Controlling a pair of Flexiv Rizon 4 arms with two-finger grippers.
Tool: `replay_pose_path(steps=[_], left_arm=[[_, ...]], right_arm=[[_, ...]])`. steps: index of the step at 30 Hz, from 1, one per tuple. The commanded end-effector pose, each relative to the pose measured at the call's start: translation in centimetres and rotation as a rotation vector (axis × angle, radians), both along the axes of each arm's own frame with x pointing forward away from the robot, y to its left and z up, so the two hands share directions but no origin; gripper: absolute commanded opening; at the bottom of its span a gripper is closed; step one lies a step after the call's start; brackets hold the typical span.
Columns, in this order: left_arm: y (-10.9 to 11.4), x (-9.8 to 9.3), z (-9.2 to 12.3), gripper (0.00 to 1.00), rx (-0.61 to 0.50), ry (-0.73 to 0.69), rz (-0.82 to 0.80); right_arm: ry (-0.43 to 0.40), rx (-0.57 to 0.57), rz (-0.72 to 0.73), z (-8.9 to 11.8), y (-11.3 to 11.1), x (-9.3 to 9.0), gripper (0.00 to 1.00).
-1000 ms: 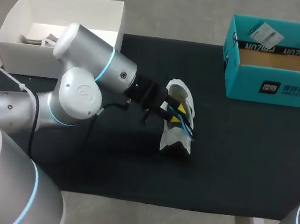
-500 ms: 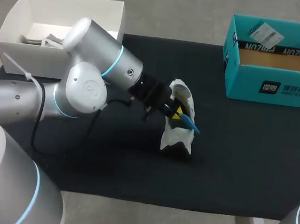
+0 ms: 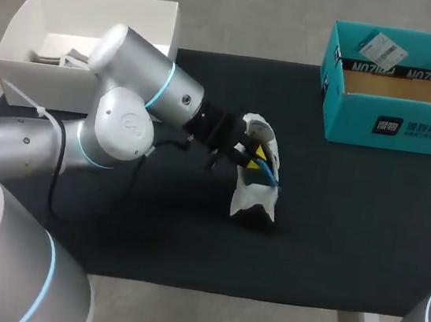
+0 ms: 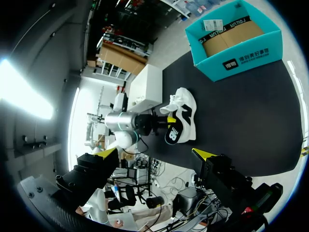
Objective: Take the shoe out of the shoebox, open the shoe tongue, remove and reinsert the insole, then place the shoe into the shoebox
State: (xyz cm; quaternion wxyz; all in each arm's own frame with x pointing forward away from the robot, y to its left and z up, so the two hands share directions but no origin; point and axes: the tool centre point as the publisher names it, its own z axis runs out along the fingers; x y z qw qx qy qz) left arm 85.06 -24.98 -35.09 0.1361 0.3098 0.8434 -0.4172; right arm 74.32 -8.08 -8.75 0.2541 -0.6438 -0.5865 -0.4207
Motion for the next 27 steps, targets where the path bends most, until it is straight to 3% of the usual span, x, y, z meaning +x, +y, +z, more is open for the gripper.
replay_pose_path(steps=[1, 5, 6, 7, 8, 9, 19, 27], left_arm=[[0.6, -1.2, 1.0, 0.47, -0.009, -0.014, -0.004], [0.5, -2.0, 1.5, 0.44, -0.014, -0.022, -0.025], [0.4, -2.2, 1.6, 0.38, -0.014, -0.022, -0.029], [0.3, -2.3, 1.5, 0.3, -0.014, -0.021, -0.032], [0.2, -2.3, 1.3, 0.03, -0.011, -0.019, -0.041], [0.1, -2.4, 1.1, 0.0, -0.003, -0.015, -0.046], [-0.3, -1.3, -0.9, 0.0, 0.12, -0.086, -0.034], [0.1, 0.4, -1.7, 0.0, 0.135, -0.101, 0.024]], right_arm=[[0.002, -0.002, 0.0, 0.0, 0.0, 0.0, 1.0], [0.002, -0.002, 0.0, 0.0, 0.0, 0.0, 1.0], [0.002, -0.002, 0.0, 0.0, 0.0, 0.0, 1.0], [0.002, -0.002, 0.0, 0.0, 0.0, 0.0, 1.0], [0.002, -0.002, 0.0, 0.0, 0.0, 0.0, 1.0], [0.002, -0.002, 0.0, 0.0, 0.0, 0.0, 1.0], [0.002, -0.002, 0.0, 0.0, 0.0, 0.0, 1.0], [0.002, -0.002, 0.0, 0.0, 0.0, 0.0, 1.0]])
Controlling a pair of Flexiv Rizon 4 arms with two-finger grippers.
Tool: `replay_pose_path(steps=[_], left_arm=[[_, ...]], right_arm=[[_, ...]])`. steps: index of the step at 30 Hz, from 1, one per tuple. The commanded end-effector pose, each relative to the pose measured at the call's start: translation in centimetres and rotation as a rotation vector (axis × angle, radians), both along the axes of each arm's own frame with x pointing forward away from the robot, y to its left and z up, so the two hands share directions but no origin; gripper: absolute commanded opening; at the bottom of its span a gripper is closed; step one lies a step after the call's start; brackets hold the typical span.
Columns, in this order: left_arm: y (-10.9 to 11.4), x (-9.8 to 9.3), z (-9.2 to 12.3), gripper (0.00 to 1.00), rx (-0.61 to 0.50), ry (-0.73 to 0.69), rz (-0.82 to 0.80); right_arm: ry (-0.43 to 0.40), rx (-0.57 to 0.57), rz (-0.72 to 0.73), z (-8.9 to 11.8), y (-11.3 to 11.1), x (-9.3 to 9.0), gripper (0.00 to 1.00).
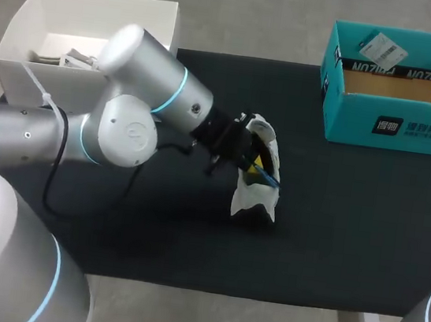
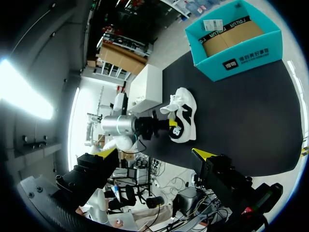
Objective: Take the shoe out of the shoebox, open the shoe tongue, remove and reinsert the insole, then place the shoe into the shoebox
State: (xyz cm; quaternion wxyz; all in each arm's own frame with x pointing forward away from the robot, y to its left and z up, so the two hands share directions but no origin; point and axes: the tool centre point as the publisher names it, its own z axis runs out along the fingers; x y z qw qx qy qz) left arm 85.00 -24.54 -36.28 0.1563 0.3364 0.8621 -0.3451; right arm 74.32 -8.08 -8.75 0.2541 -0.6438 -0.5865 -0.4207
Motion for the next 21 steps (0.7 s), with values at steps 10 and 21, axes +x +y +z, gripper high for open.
replay_pose_path(steps=[10, 21], left_arm=[[0.9, 0.3, -0.3, 0.41, -0.003, 0.003, 0.049], [0.3, -2.4, 2.1, 0.24, -0.014, -0.024, -0.025]], right_arm=[[0.002, -0.002, 0.0, 0.0, 0.0, 0.0, 1.0], [0.002, -0.002, 0.0, 0.0, 0.0, 0.0, 1.0]])
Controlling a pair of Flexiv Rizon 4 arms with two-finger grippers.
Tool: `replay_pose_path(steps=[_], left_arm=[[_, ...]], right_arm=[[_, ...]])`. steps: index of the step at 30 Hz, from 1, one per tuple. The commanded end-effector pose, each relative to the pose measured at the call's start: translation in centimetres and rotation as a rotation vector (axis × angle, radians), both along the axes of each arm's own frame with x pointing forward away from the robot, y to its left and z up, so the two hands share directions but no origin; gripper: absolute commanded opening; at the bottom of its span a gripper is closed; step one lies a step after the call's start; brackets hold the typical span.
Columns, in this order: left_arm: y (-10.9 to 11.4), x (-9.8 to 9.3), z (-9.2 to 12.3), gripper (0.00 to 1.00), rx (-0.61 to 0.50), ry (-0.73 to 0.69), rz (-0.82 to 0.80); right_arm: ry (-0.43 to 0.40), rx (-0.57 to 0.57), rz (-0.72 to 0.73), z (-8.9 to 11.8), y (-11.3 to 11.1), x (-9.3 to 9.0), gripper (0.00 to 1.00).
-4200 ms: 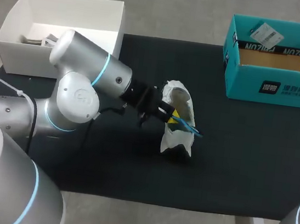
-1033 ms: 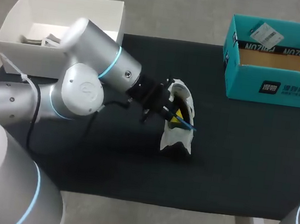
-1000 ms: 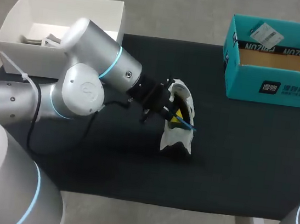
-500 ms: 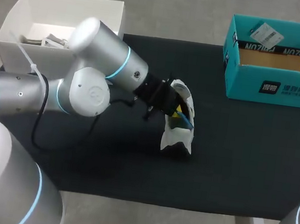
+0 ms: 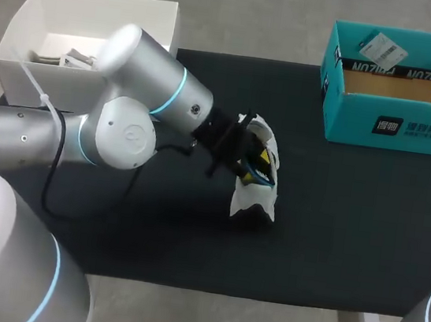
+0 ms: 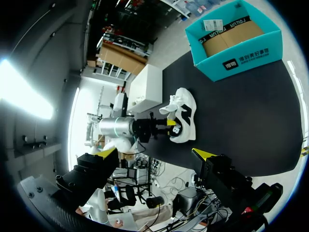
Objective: Take the shoe out of the shoebox, open the shoe tongue, remove and reinsert the insole, then place the shoe into the shoebox
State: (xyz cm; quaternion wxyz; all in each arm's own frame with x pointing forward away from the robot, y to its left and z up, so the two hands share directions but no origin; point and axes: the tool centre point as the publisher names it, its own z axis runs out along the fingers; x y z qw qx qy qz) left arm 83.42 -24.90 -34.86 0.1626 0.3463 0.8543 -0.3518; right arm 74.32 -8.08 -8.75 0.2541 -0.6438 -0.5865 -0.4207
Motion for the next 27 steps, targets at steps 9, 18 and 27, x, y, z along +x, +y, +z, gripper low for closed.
replay_pose_path(steps=[9, 18, 27], left_arm=[[-0.1, -0.9, -1.2, 0.0, 0.071, -0.01, -0.036], [0.0, 0.4, -2.6, 0.0, 0.107, -0.051, 0.007], [1.2, 2.5, -2.9, 0.0, 0.088, -0.085, 0.106]], right_arm=[[0.002, -0.002, 0.0, 0.0, 0.0, 0.0, 1.0], [0.002, -0.002, 0.0, 0.0, 0.0, 0.0, 1.0], [0.002, -0.002, 0.0, 0.0, 0.0, 0.0, 1.0]])
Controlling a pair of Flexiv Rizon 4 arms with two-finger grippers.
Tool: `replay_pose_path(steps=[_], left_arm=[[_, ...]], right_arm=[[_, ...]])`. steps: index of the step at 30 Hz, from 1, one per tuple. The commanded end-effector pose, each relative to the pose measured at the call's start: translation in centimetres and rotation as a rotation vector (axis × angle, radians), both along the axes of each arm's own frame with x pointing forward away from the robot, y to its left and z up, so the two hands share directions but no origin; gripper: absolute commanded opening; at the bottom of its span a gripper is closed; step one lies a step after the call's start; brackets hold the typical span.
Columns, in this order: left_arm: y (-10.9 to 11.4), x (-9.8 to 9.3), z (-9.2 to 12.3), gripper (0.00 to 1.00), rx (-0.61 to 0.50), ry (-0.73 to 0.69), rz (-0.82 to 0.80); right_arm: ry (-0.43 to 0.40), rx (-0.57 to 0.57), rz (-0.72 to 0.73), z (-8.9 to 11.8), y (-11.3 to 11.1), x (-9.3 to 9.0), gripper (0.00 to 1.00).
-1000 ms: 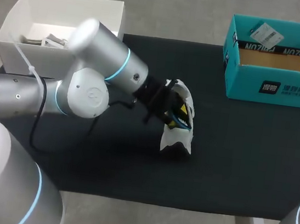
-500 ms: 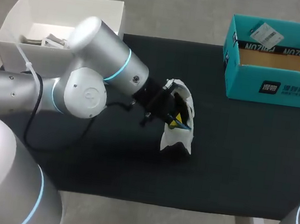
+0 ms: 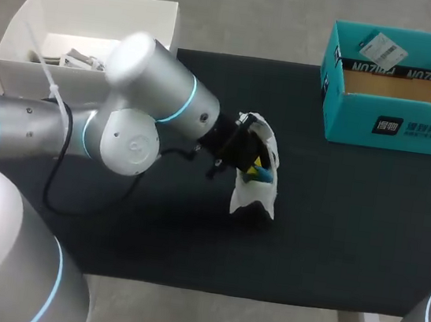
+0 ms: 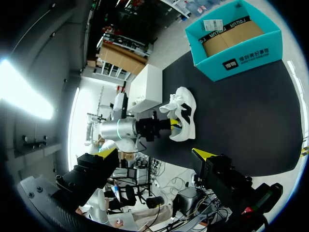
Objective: Take the shoe out of the shoebox, open the shoe tongue, remove and reinsert the insole, then place the shoe into the shoebox
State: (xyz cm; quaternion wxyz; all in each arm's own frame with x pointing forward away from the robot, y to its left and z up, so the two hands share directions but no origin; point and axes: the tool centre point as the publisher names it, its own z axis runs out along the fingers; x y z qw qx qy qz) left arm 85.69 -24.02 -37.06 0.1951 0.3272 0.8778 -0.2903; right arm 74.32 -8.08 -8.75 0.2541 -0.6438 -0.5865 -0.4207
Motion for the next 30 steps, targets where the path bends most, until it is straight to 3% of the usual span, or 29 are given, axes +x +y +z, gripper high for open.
replay_pose_path(steps=[1, 11, 13, 17, 20, 23, 25, 27, 28, 30], left_arm=[[0.4, 0.2, -0.7, 0.0, -0.004, -0.008, 0.014], [0.7, -1.9, 0.1, 0.02, -0.017, 0.022, -0.015], [1.1, -2.1, 0.5, 0.35, -0.024, 0.022, -0.008], [1.9, -2.4, 1.4, 0.53, -0.039, 0.011, 0.008], [2.1, -2.3, 2.0, 0.57, -0.037, 0.003, 0.012], [2.1, -2.3, 2.3, 0.49, -0.035, -0.001, 0.008], [1.9, -2.4, 2.2, 0.36, -0.029, 0.002, -0.004], [1.7, -2.5, 2.0, 0.17, -0.018, 0.011, -0.018], [1.6, -2.7, 1.7, 0.0, -0.005, 0.01, -0.025], [1.5, -2.9, 1.4, 0.0, 0.003, 0.02, -0.039]], right_arm=[[0.002, -0.002, 0.0, 0.0, 0.0, 0.0, 1.0], [0.002, -0.002, 0.0, 0.0, 0.0, 0.0, 1.0], [0.002, -0.002, 0.0, 0.0, 0.0, 0.0, 1.0], [0.002, -0.002, 0.0, 0.0, 0.0, 0.0, 1.0], [0.002, -0.002, 0.0, 0.0, 0.0, 0.0, 1.0], [0.002, -0.002, 0.0, 0.0, 0.0, 0.0, 1.0], [0.002, -0.002, 0.0, 0.0, 0.0, 0.0, 1.0], [0.002, -0.002, 0.0, 0.0, 0.0, 0.0, 1.0], [0.002, -0.002, 0.0, 0.0, 0.0, 0.0, 1.0], [0.002, -0.002, 0.0, 0.0, 0.0, 0.0, 1.0]])
